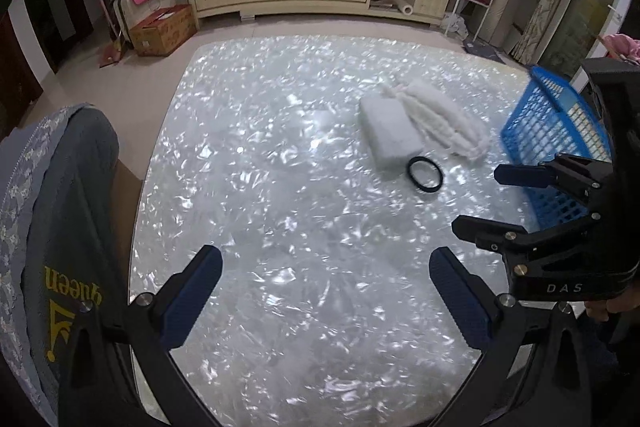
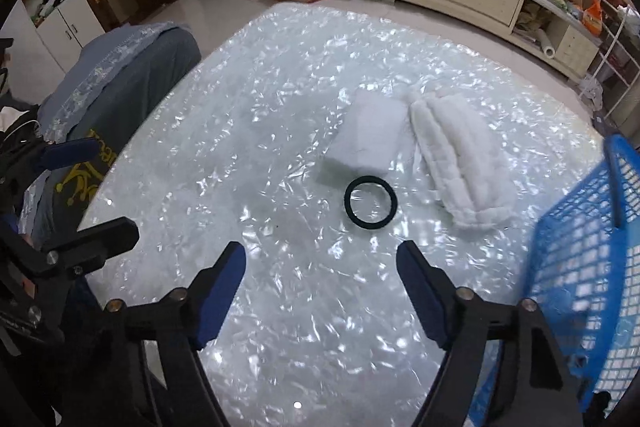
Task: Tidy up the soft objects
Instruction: 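Grasp the black rubber ring with the right gripper and lift it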
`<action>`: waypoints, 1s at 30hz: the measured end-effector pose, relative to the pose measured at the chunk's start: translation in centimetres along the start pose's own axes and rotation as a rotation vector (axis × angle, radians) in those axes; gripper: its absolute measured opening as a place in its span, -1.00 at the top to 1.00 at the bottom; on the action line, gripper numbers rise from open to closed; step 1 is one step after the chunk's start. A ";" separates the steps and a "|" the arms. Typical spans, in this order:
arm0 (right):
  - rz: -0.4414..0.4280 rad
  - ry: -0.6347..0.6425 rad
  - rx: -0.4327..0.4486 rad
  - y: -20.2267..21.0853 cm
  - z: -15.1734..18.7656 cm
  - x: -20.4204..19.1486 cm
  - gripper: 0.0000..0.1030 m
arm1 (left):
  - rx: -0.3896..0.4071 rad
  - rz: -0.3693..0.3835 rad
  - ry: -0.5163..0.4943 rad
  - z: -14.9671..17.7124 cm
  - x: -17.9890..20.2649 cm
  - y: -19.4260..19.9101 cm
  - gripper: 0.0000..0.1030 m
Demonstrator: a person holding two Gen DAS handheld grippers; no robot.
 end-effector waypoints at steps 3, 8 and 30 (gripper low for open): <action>0.001 0.001 -0.006 -1.2 -0.4 -0.2 -0.23 | -0.017 -0.011 -0.004 0.1 -0.7 -1.3 -1.00; 0.013 0.032 -0.032 -3.4 -0.9 -0.4 0.08 | -0.024 -0.004 -0.007 0.2 -1.4 -2.9 -1.00; 0.034 0.104 -0.080 -7.8 -1.2 -1.2 0.92 | -0.027 0.020 0.001 0.2 -2.4 -6.0 -1.00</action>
Point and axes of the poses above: each gripper's, at about its wrist camera, not at the fingertips, and y roughly against the way its jaws point, x to its right, z to its underside, the point moved 9 cm from there along -y, roughly the way its jaws point, and after that the axes turned 9 degrees about z, right-handed, at the moved point
